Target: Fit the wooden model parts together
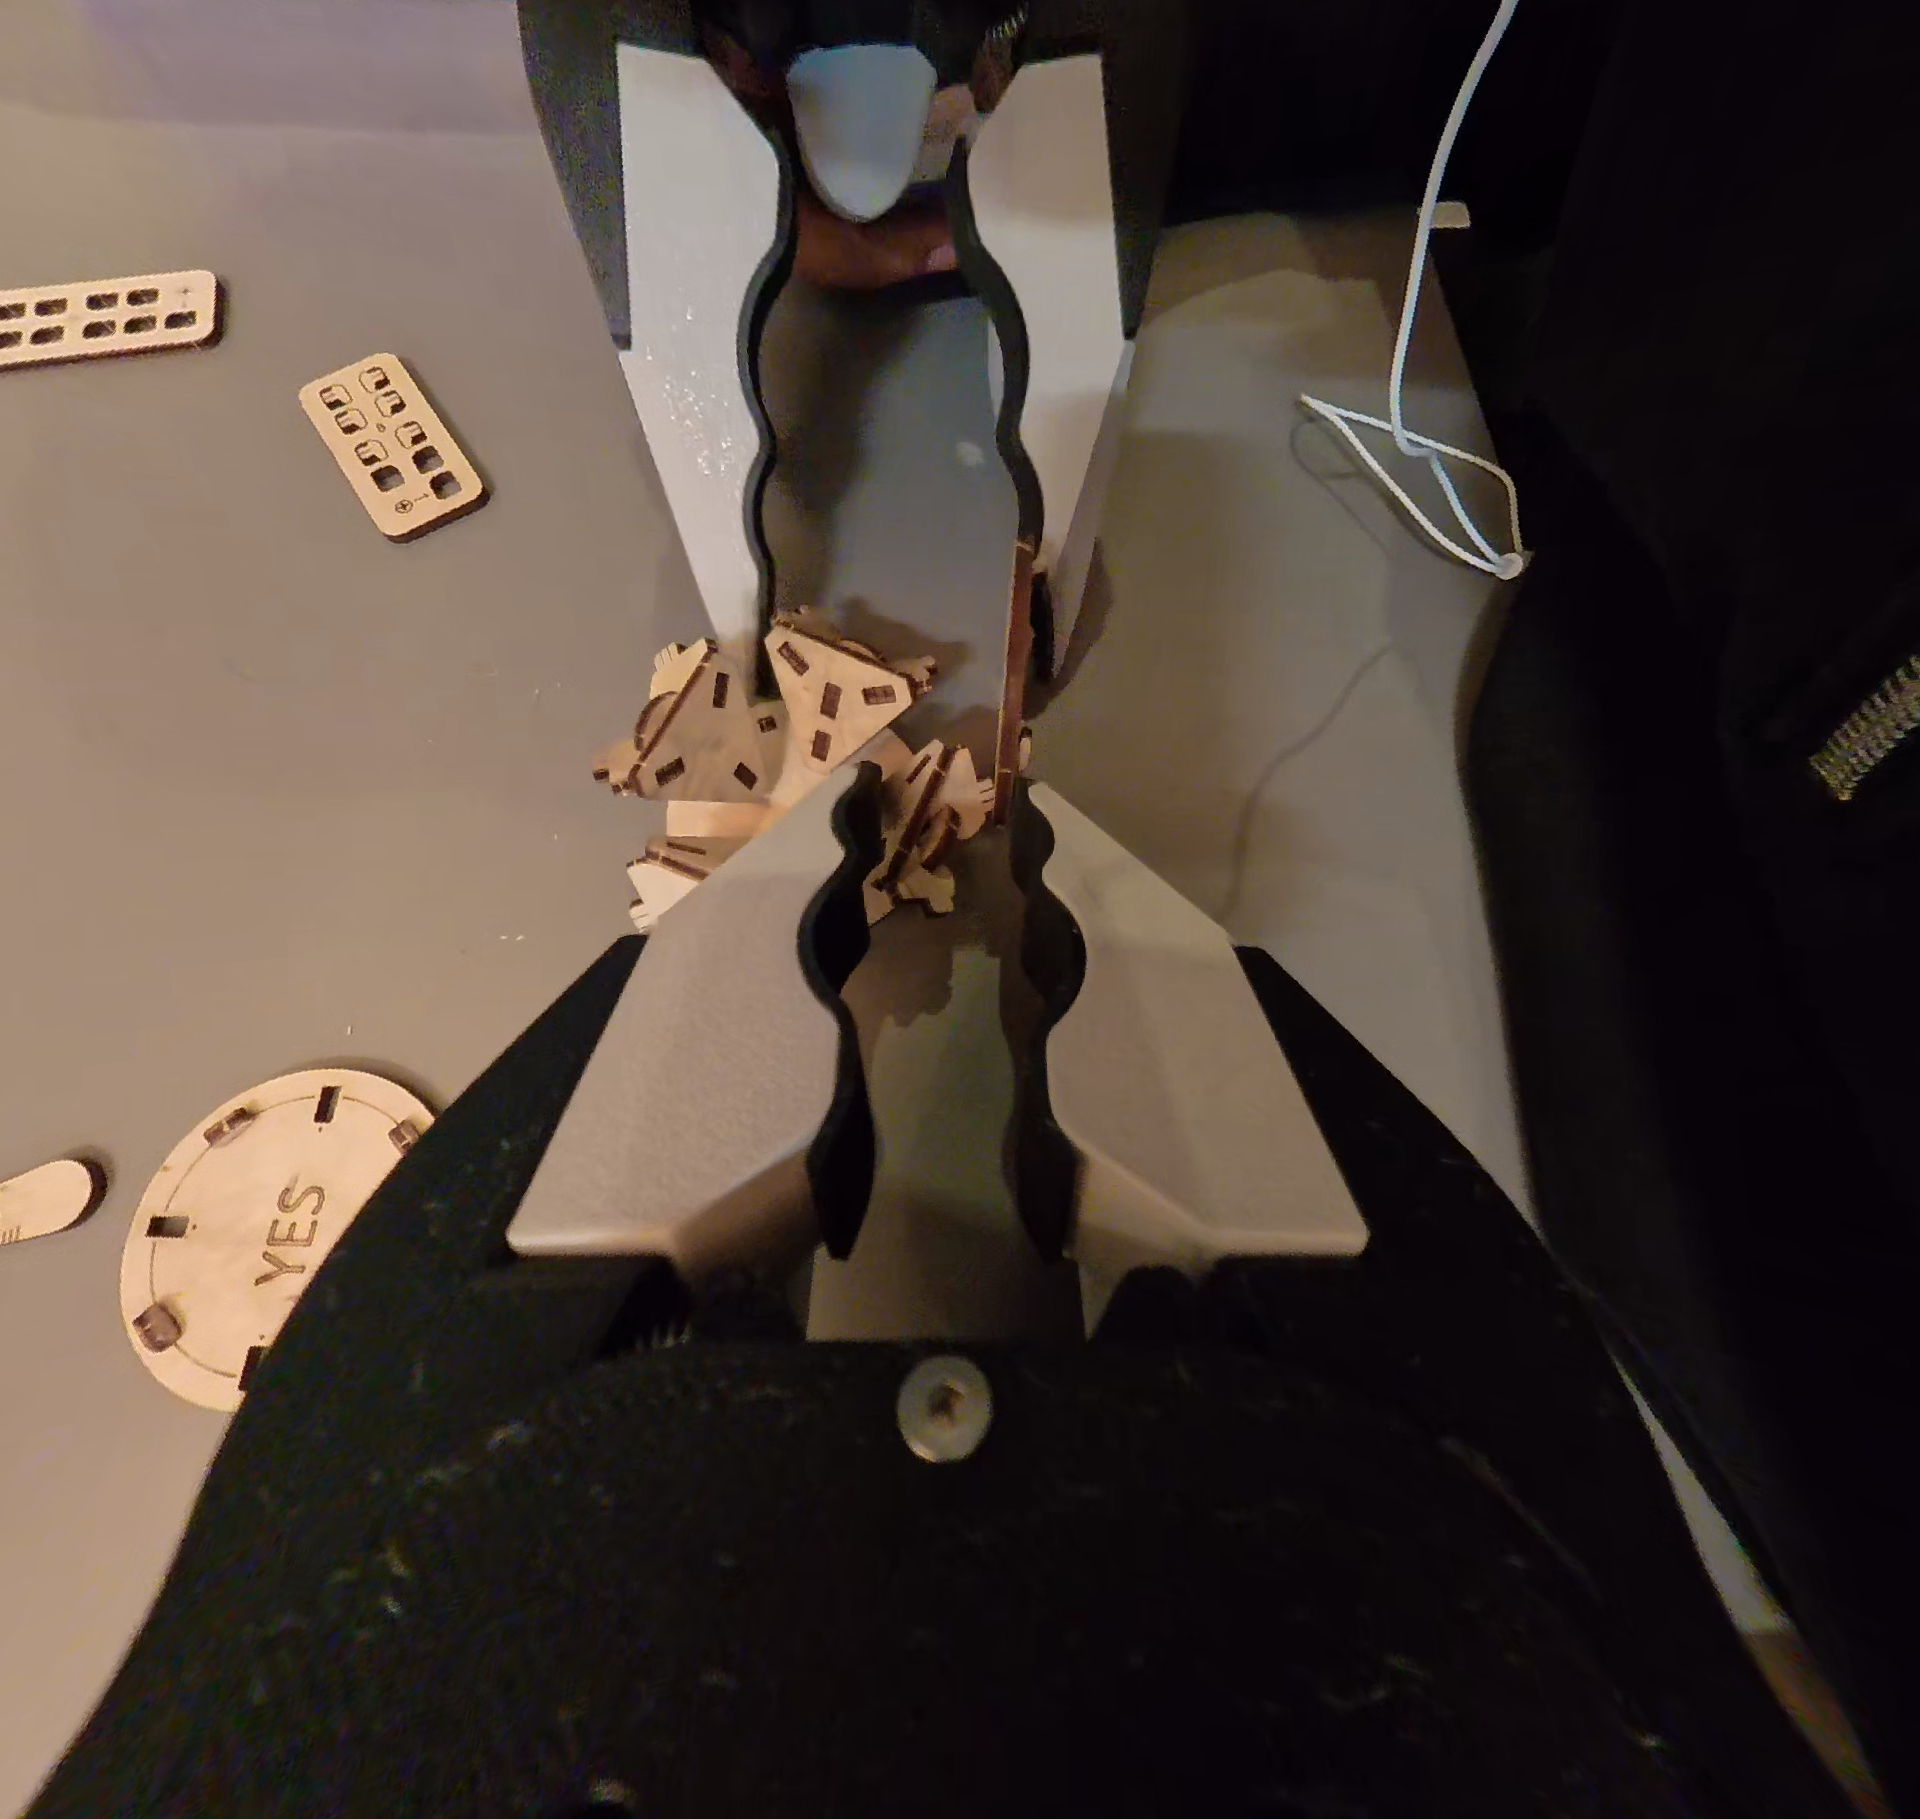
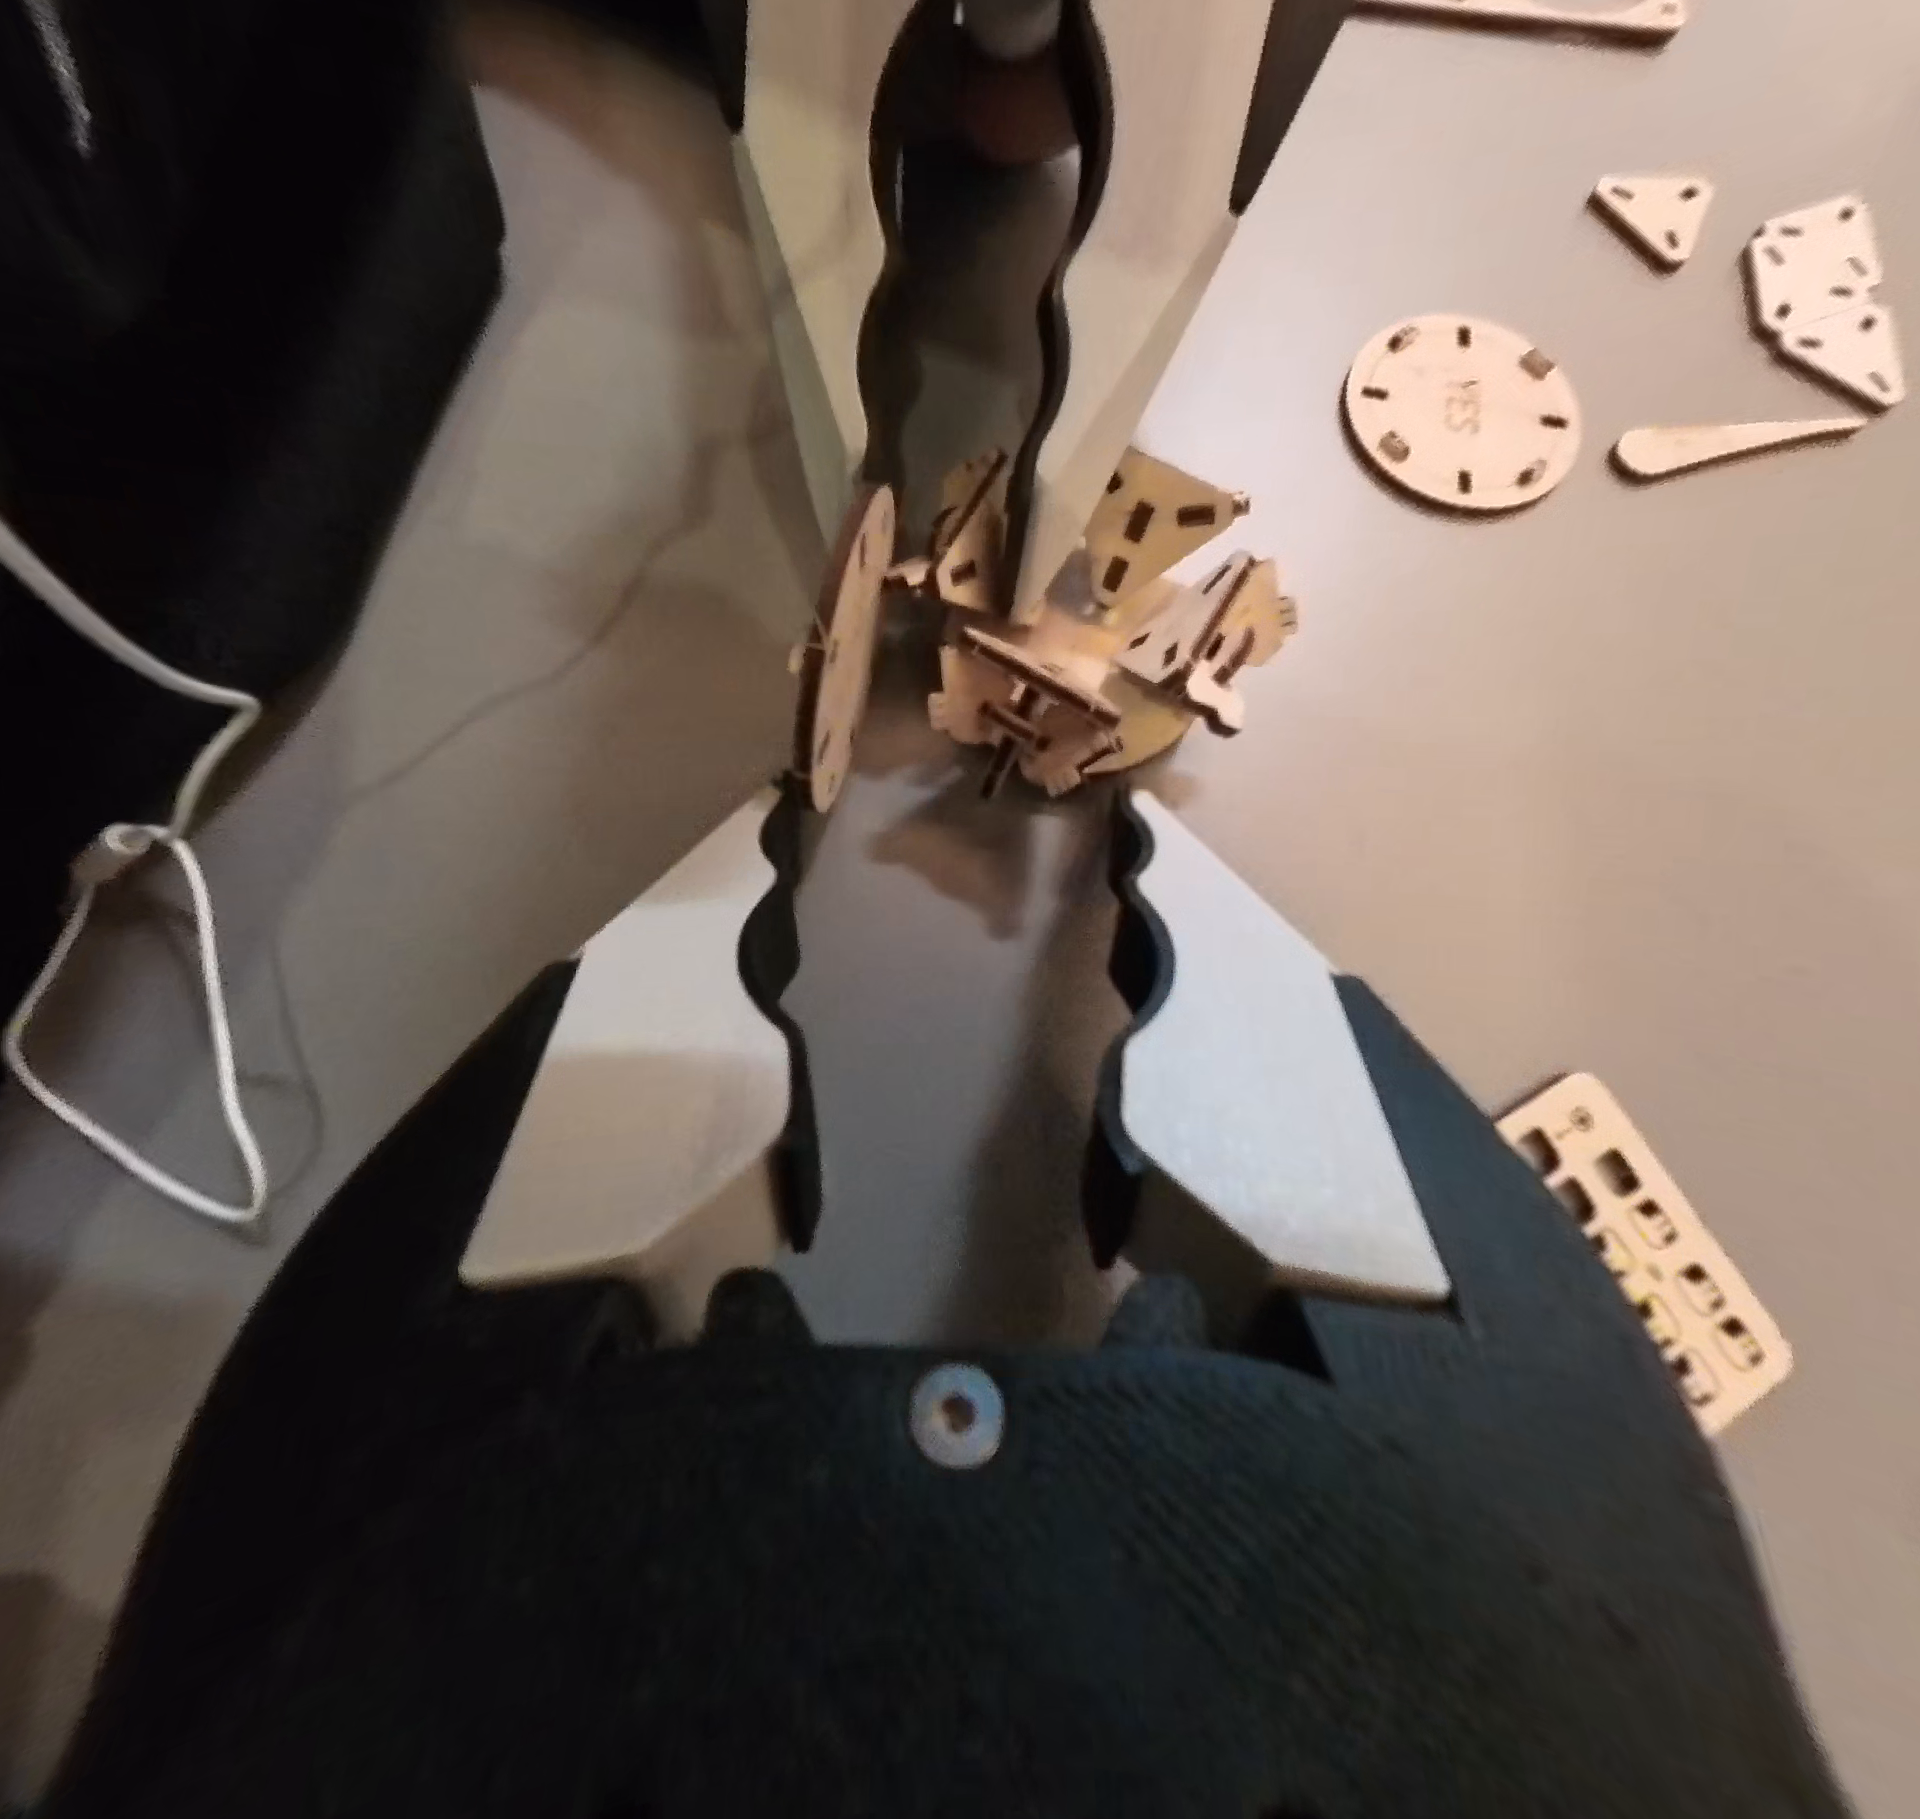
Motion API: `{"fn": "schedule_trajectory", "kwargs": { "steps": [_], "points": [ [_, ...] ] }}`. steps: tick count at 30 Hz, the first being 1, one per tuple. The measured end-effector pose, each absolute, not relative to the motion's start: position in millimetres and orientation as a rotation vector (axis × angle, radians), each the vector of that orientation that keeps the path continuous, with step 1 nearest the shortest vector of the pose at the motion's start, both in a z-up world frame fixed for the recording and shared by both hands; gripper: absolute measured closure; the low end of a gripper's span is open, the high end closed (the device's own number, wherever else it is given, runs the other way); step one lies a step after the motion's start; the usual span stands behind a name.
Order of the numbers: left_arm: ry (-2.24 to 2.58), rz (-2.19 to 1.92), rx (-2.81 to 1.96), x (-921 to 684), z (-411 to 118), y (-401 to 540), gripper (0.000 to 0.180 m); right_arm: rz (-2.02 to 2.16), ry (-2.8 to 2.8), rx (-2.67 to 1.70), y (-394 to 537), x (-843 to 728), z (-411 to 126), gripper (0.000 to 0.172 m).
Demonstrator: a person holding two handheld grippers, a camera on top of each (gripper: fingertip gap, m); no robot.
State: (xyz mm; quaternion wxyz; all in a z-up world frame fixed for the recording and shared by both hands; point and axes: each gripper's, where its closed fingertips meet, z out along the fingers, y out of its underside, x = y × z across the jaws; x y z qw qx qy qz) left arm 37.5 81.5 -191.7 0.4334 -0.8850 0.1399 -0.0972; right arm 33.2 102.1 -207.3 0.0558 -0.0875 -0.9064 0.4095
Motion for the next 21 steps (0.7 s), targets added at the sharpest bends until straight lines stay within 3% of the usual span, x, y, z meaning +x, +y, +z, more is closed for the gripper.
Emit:
{"fn": "schedule_trajectory", "kwargs": {
  "steps": [21],
  "points": [
    [0.349,-0.238,-2.209,37,-192,81,0.161,1.36,-2.734,-0.333,114,39,-195,0.135]
  ]
}}
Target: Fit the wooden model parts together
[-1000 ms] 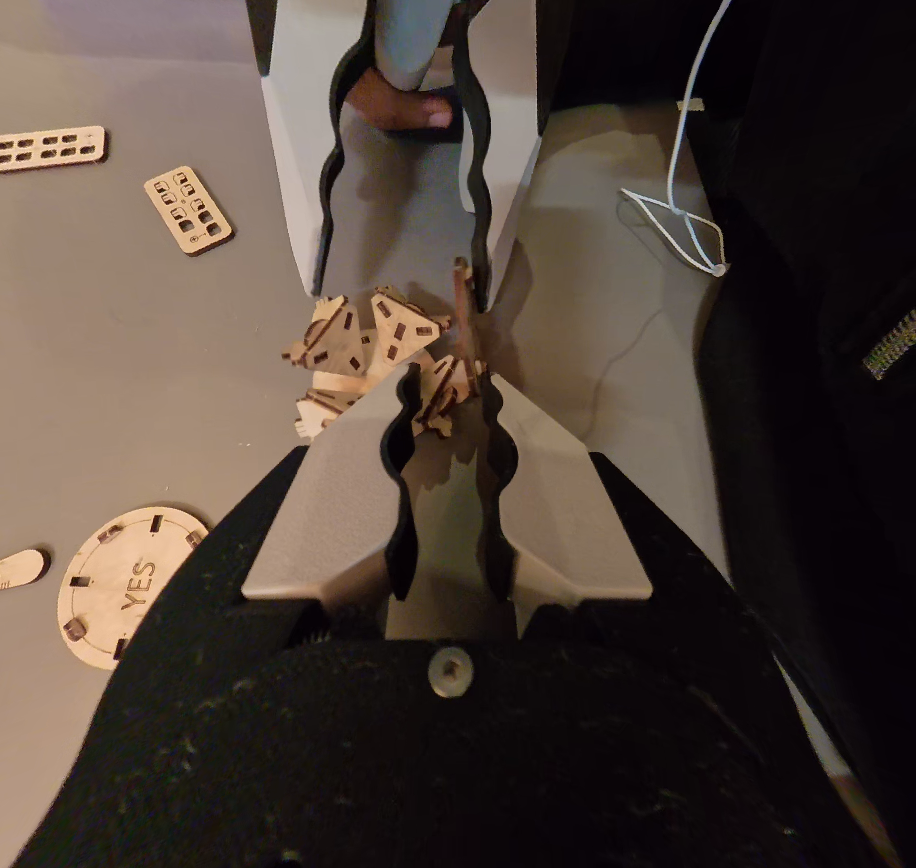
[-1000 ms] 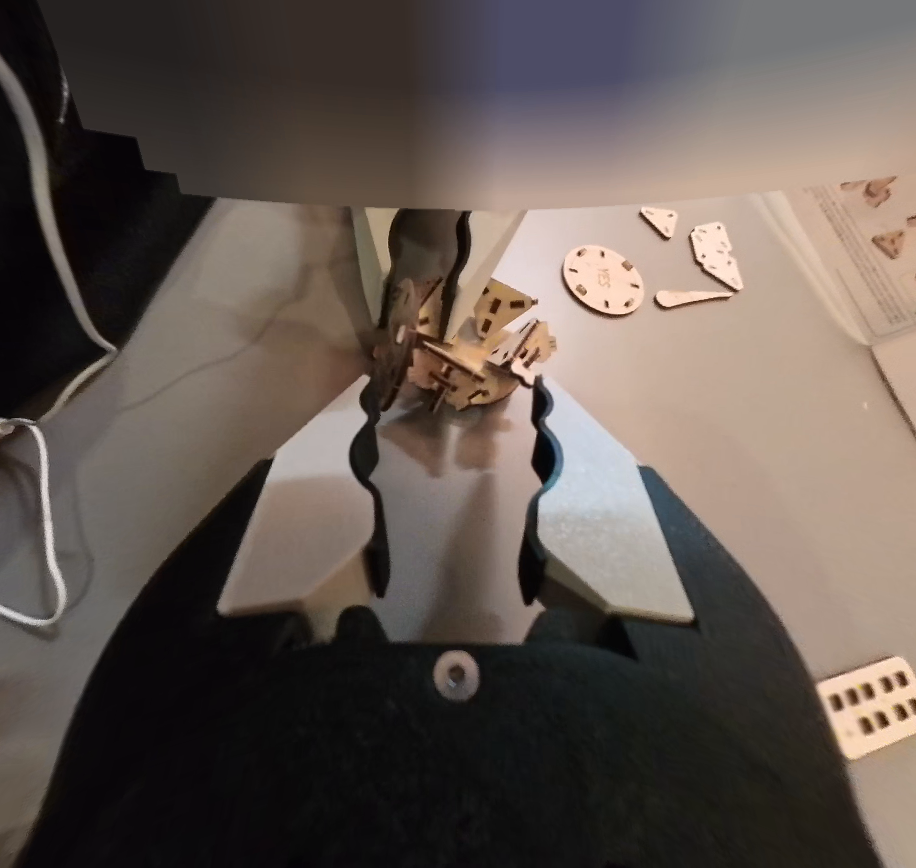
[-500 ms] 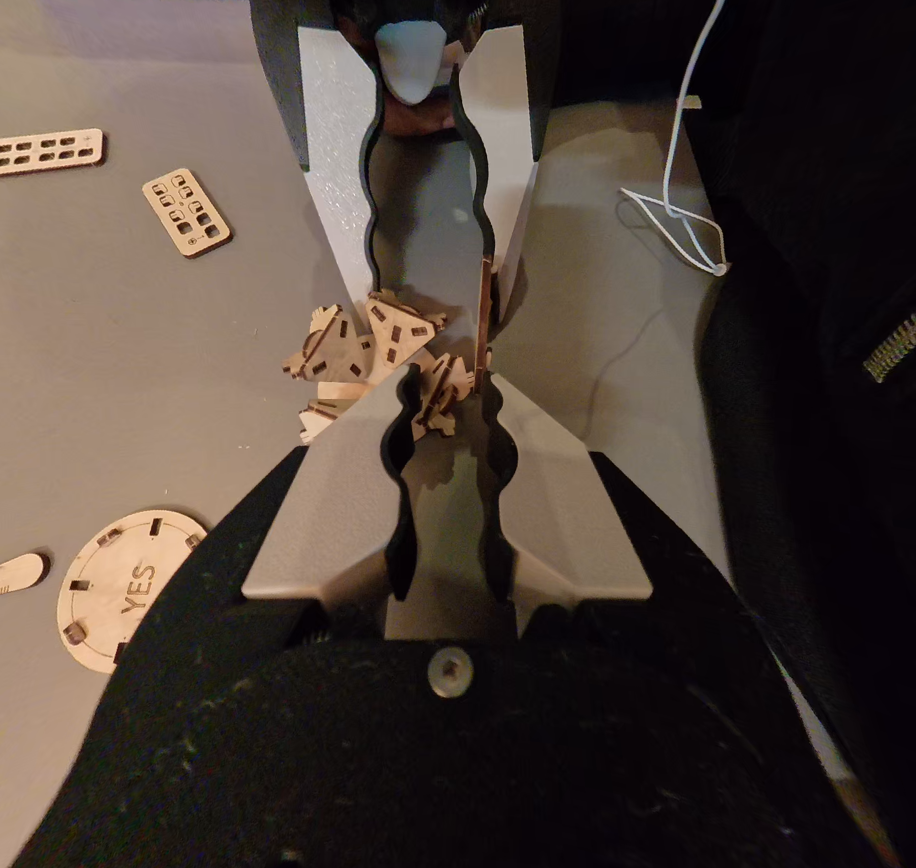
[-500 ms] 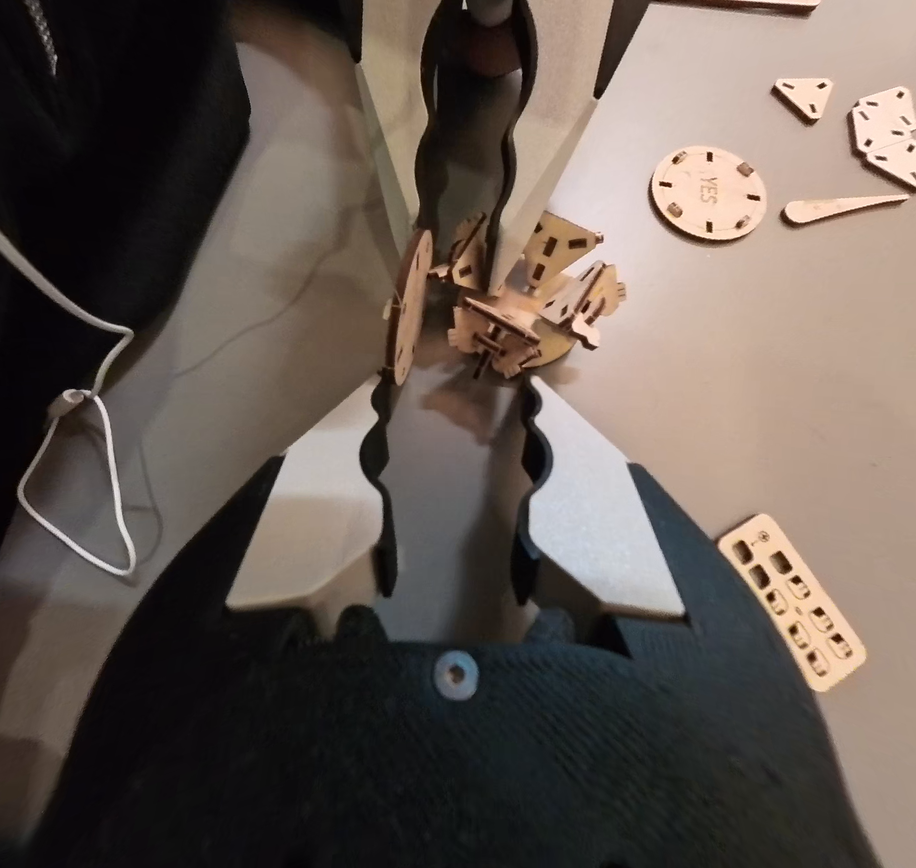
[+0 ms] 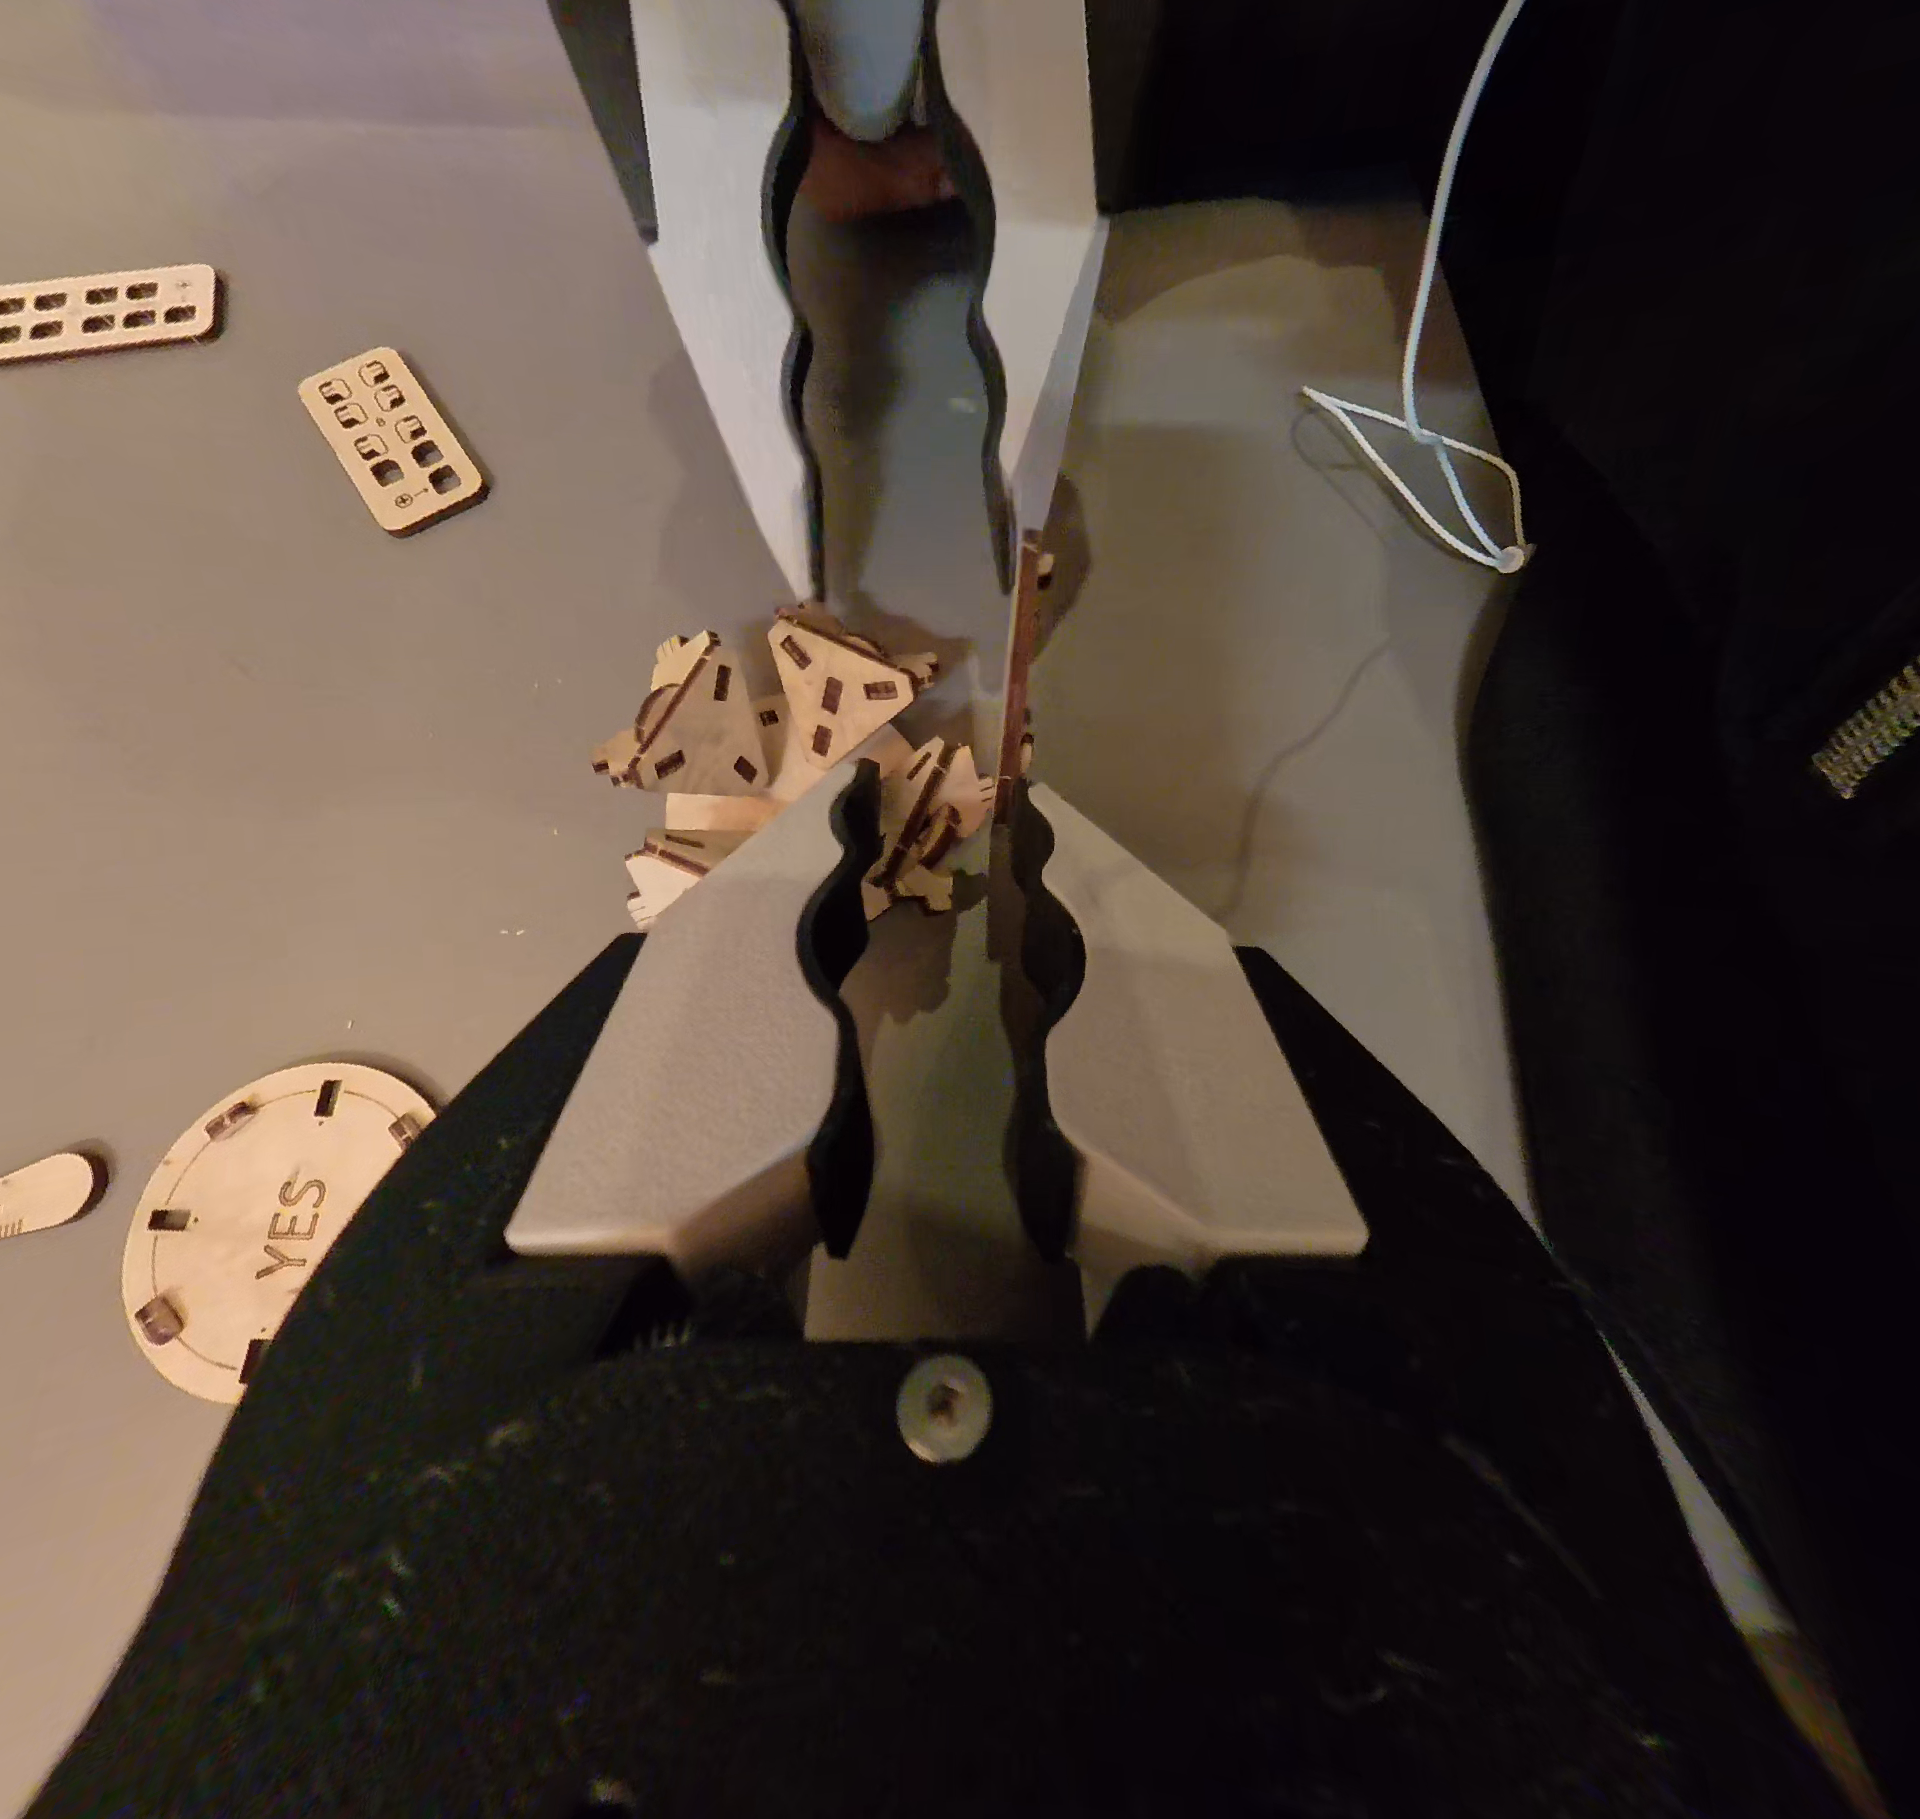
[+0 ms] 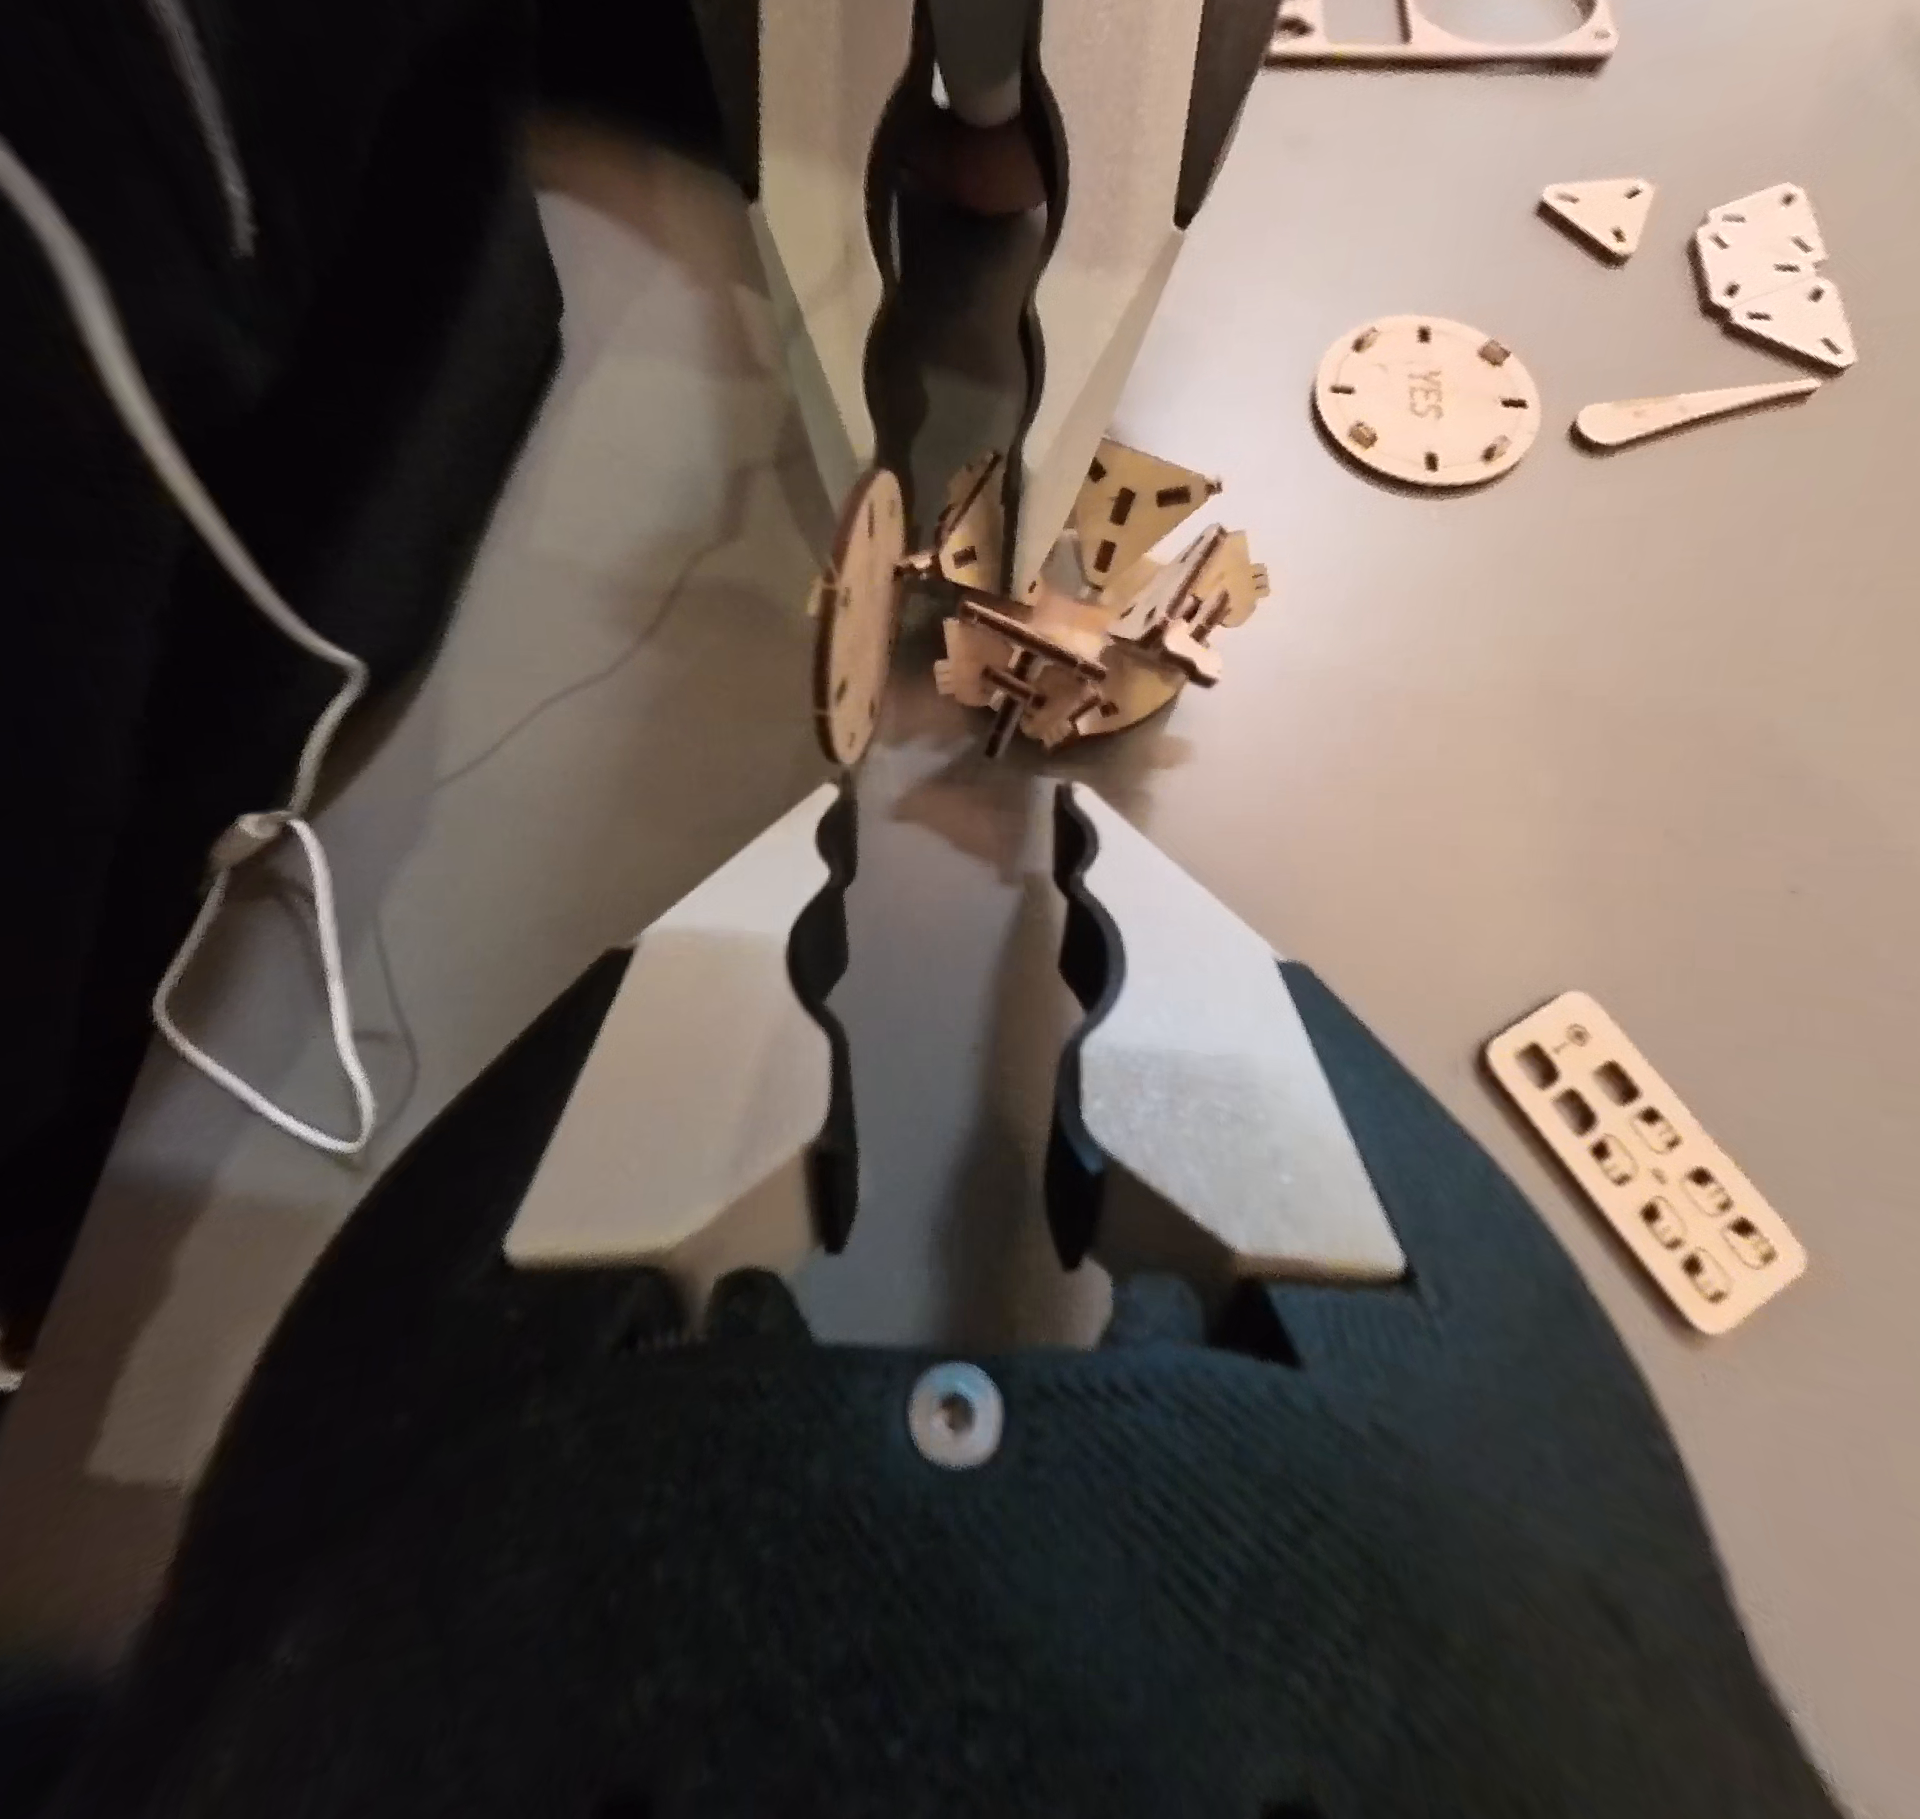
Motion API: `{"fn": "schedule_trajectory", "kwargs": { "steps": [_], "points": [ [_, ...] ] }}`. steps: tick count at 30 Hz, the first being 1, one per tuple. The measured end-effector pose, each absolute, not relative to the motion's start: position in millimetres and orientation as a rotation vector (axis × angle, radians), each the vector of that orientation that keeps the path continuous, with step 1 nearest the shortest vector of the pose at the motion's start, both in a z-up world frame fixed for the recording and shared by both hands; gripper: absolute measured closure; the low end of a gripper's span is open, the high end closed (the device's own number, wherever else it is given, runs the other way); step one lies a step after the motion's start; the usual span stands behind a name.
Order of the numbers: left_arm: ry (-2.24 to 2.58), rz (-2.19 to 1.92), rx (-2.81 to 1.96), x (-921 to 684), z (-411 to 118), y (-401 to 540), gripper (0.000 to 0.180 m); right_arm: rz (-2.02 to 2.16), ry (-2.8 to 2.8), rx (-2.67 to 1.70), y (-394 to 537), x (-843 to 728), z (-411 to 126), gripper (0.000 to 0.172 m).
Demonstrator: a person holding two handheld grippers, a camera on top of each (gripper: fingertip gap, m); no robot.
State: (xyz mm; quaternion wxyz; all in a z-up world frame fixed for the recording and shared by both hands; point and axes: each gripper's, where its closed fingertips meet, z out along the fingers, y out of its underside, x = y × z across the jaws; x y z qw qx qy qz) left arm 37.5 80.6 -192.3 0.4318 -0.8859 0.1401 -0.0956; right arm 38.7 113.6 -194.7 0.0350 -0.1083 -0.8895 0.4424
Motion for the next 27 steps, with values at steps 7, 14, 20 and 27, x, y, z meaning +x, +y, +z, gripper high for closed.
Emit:
{"fn": "schedule_trajectory", "kwargs": {
  "steps": [7,14,20,27],
  "points": [
    [0.347,-0.238,-2.209,37,-192,81,0.161,1.496,-2.809,-0.269,101,60,-185,0.141],
    [0.344,-0.245,-2.21,37,-192,79,0.161,1.486,-2.734,-0.193,95,54,-182,0.168],
    [0.352,-0.236,-2.214,37,-193,79,0.157,1.47,-2.571,-0.108,94,46,-163,0.171],
    [0.351,-0.226,-2.214,36,-193,78,0.157,1.446,-2.52,-0.044,94,42,-164,0.171]
  ]
}}
